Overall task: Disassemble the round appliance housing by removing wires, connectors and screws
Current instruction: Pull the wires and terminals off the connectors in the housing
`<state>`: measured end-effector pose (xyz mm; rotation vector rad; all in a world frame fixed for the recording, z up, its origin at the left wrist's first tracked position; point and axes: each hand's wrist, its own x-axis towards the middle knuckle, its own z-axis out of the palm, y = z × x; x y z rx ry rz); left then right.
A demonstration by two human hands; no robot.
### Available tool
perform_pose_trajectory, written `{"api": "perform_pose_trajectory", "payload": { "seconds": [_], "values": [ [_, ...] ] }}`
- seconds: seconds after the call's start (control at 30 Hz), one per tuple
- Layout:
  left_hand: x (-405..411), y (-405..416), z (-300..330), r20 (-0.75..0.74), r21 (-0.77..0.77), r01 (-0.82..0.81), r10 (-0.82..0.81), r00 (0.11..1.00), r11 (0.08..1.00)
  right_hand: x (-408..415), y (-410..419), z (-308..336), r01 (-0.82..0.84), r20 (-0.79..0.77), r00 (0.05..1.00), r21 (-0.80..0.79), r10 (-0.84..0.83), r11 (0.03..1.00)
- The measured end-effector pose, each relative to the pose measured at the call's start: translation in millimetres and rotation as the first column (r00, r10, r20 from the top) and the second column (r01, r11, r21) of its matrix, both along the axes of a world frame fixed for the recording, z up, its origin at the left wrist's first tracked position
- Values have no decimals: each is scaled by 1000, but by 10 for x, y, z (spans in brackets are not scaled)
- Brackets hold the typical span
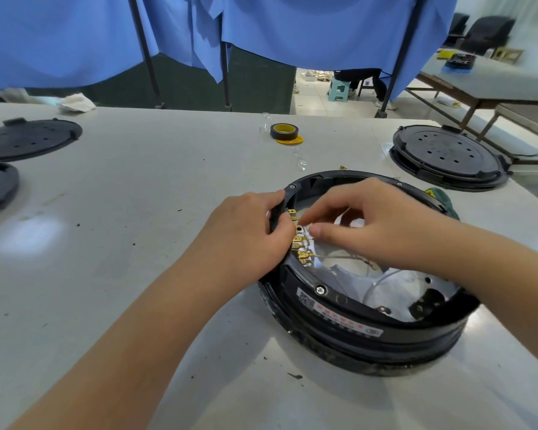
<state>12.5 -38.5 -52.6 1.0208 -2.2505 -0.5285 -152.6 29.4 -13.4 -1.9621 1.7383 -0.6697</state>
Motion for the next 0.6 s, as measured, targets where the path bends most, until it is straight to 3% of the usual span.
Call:
{"api": "perform_pose_trajectory", "payload": {
  "seconds": [0.13,0.3,0.6],
  "values": [
    [13,-12,-19,-18,15,-4,4,1000,1000,-51,123,58,-44,-19,999,-142,41,989],
    [9,-15,-50,-5,3,-2,2,1000,1000,30,186,-45,-117,-84,990,-92,110,989],
    [57,10,2,25,60,59,-60,998,996,79,193,-167,-38,-147,989,-89,24,995]
  ]
}}
